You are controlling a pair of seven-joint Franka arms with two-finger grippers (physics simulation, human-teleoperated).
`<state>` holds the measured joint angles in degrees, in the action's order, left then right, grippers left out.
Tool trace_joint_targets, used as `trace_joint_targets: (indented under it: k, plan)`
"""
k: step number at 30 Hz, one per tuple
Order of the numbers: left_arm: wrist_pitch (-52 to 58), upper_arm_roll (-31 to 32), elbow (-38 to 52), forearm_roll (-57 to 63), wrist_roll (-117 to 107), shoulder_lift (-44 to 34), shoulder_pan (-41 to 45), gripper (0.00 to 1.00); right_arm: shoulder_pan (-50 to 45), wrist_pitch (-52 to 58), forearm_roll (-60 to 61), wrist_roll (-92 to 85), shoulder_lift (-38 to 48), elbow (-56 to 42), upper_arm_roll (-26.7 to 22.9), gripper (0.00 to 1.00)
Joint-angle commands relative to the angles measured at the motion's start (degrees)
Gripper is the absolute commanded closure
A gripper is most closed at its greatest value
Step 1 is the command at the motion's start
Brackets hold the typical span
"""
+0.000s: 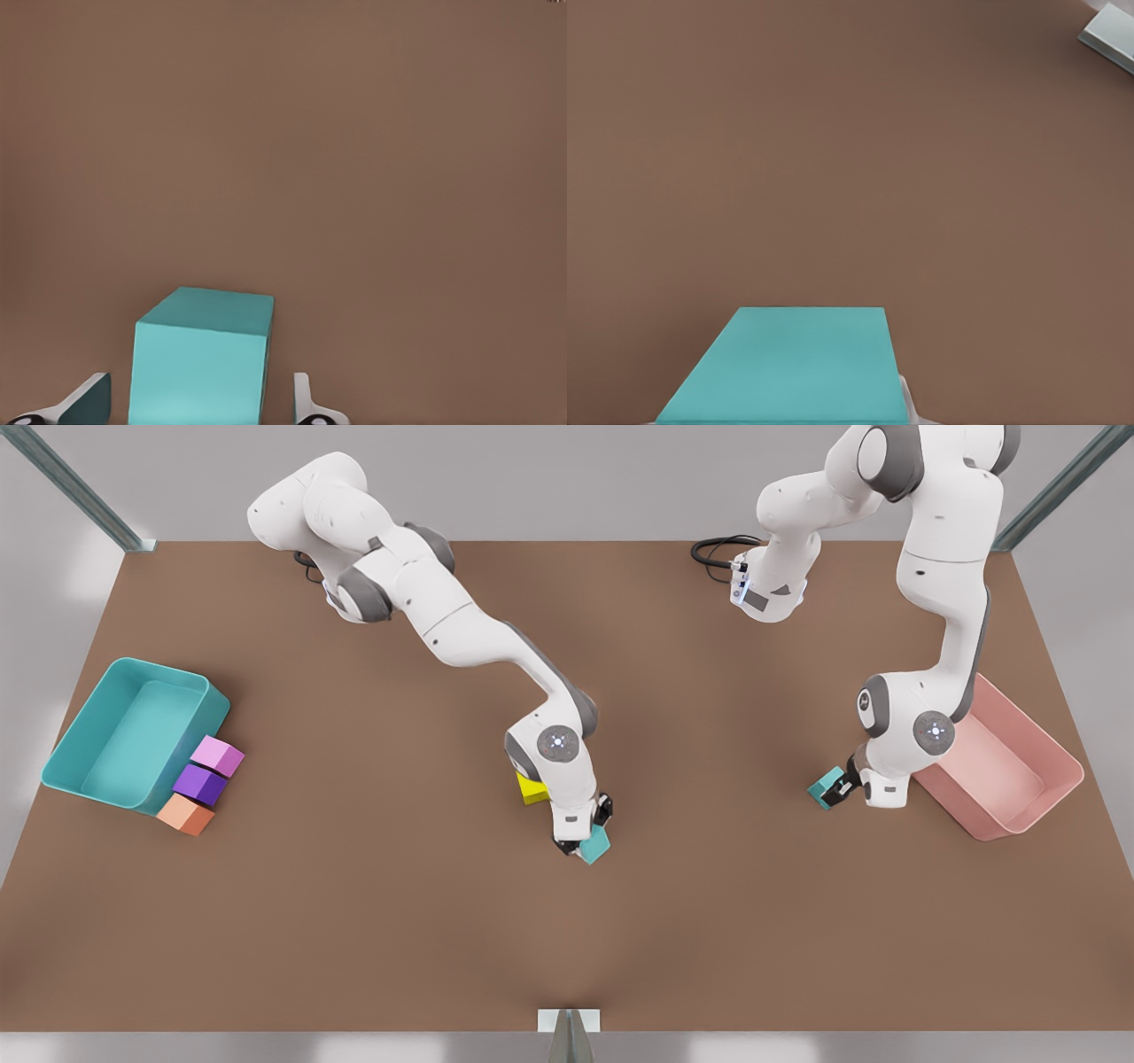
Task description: Stack the two blue cubes on top of each other
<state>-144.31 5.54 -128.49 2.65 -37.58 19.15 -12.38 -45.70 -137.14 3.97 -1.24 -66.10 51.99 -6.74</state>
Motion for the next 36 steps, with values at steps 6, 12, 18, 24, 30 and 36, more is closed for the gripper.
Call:
trace_joint_targets:
  k: [6, 12, 18, 24, 30, 36]
  plan:
    - [-1.7, 0.0, -0.5, 0.2, -1.8, 0.5, -0.5, 0.00, 0.2, -3.0, -2.5, 7.8, -0.3, -0.1, 0.0, 0.44]
    - [-2.6, -0.1, -0.8, 0.2, -1.8, 1.2, -0.5, 0.00, 0.2, -5.0, -2.5, 7.5, -0.2, 0.0, -0.4, 0.00]
    - [-2.7, -0.1, -0.4, 0.2, -1.8, 2.2, -0.4, 0.00, 0.3, -2.8, -2.4, 7.5, 2.9, 0.0, -0.3, 0.00]
    - [-2.6, -0.1, 0.0, 0.6, -1.9, 3.8, -0.3, 0.00, 1.7, 22.0, -2.4, 4.1, 18.7, 0.7, 0.0, 0.00]
    - [-2.6, -0.1, 0.4, 0.5, -1.9, 4.6, -0.2, 0.00, 15.8, 46.5, -1.8, 13.5, 36.4, 10.9, 0.0, 0.00]
    - [-2.5, -0.1, 0.5, 0.6, -2.2, 4.8, 0.1, 0.33, 42.0, 43.3, -1.4, 0.9, 52.7, 35.6, 0.3, 0.00]
